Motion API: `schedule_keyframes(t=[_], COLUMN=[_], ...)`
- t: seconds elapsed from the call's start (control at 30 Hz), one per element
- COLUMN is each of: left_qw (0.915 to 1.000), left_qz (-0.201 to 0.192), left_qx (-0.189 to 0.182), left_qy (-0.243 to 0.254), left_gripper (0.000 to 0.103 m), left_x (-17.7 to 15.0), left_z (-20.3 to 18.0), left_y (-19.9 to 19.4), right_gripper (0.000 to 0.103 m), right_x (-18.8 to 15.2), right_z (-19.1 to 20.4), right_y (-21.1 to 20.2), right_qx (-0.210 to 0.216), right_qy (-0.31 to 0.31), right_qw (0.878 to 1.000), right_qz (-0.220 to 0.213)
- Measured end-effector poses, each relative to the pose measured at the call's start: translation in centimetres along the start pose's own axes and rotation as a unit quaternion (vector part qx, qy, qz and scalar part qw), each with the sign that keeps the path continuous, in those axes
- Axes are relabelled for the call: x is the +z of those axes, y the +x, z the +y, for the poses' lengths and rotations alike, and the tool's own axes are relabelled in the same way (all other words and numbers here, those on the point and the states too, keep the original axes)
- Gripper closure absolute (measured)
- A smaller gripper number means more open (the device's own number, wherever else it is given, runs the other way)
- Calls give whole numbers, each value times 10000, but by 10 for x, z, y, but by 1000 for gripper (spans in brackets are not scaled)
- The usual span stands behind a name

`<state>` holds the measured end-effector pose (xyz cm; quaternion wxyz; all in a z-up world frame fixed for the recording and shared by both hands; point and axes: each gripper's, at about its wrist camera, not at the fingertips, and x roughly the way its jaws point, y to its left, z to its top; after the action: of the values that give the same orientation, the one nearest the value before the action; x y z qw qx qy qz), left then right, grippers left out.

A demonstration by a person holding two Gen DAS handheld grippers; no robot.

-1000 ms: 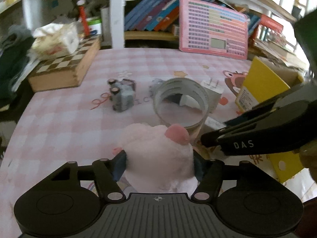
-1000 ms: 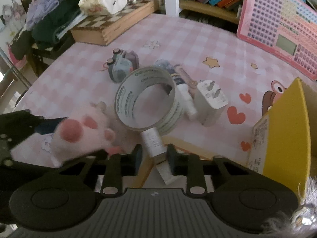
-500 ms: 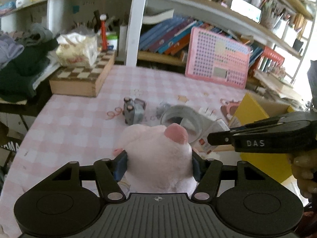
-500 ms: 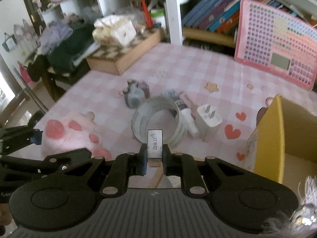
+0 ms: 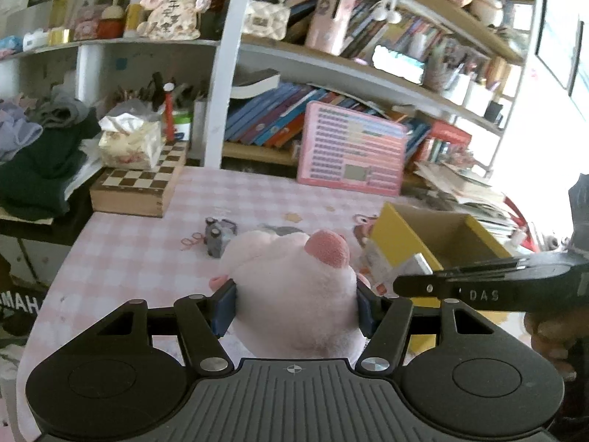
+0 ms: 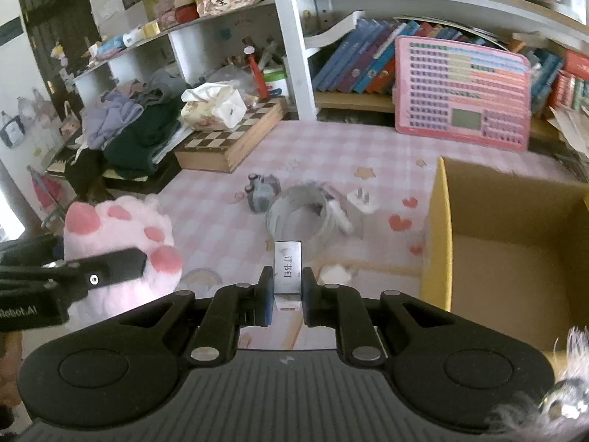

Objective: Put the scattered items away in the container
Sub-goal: 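Carry the plush pig with the left tool while the right tool carries the white item over the yellow box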

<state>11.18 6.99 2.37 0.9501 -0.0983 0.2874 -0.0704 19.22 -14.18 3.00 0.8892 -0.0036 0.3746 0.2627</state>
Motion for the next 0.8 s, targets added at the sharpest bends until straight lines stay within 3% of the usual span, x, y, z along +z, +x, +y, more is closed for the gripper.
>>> schedule_keyframes(t=[0.43, 0.8], left_qw=[9976, 9938], left_qz=[140, 161], left_qx=[-597, -958], left_qy=[316, 533], left_gripper=[40, 40], left_x=[-41, -53], left_z=[-24, -40], left_y=[-53, -70], right_gripper=[89, 90], right_x=[-78, -110], right_z=[24, 18], right_y=[-66, -99], right_qx=[-468, -964], right_qy=[416, 776], right_qw=[9980, 9923], right_qz=[-68, -90])
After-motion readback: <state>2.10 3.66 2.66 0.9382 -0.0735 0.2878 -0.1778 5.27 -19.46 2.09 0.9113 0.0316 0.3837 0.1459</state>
